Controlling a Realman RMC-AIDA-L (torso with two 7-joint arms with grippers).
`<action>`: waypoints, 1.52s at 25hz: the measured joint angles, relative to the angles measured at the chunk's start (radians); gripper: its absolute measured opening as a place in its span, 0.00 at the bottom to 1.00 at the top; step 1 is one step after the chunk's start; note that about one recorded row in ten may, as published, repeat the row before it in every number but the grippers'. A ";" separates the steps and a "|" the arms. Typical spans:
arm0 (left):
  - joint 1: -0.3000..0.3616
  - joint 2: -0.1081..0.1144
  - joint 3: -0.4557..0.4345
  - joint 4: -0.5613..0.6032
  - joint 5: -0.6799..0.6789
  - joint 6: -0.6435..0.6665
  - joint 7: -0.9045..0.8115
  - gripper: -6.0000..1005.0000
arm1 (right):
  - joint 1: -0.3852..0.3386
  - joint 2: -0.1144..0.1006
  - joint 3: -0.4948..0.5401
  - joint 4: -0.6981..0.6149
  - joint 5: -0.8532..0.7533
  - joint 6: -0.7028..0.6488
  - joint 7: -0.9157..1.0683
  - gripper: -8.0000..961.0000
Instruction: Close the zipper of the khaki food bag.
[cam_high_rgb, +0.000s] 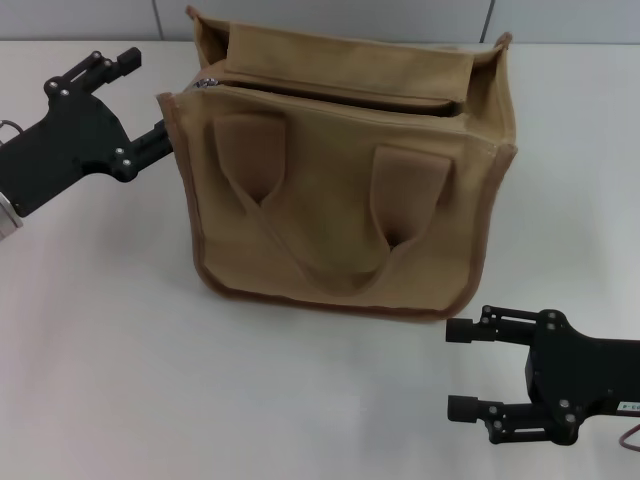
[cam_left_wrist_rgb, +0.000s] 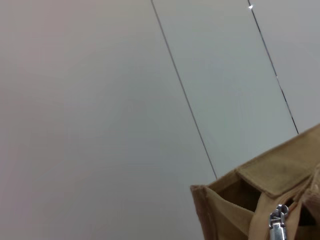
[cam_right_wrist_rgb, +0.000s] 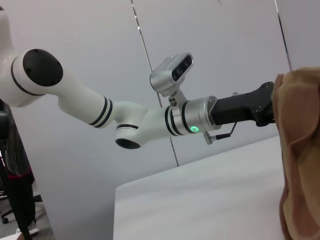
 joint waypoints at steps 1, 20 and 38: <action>0.000 0.000 0.000 -0.001 0.000 0.000 0.005 0.73 | 0.000 0.000 0.000 -0.001 0.000 0.000 0.000 0.81; 0.005 -0.003 0.003 -0.041 -0.067 0.045 0.146 0.16 | 0.000 0.000 0.016 -0.004 0.001 -0.015 0.000 0.80; 0.011 -0.004 -0.002 -0.045 -0.067 0.062 0.145 0.02 | 0.091 -0.021 0.241 -0.002 0.091 -0.311 0.255 0.80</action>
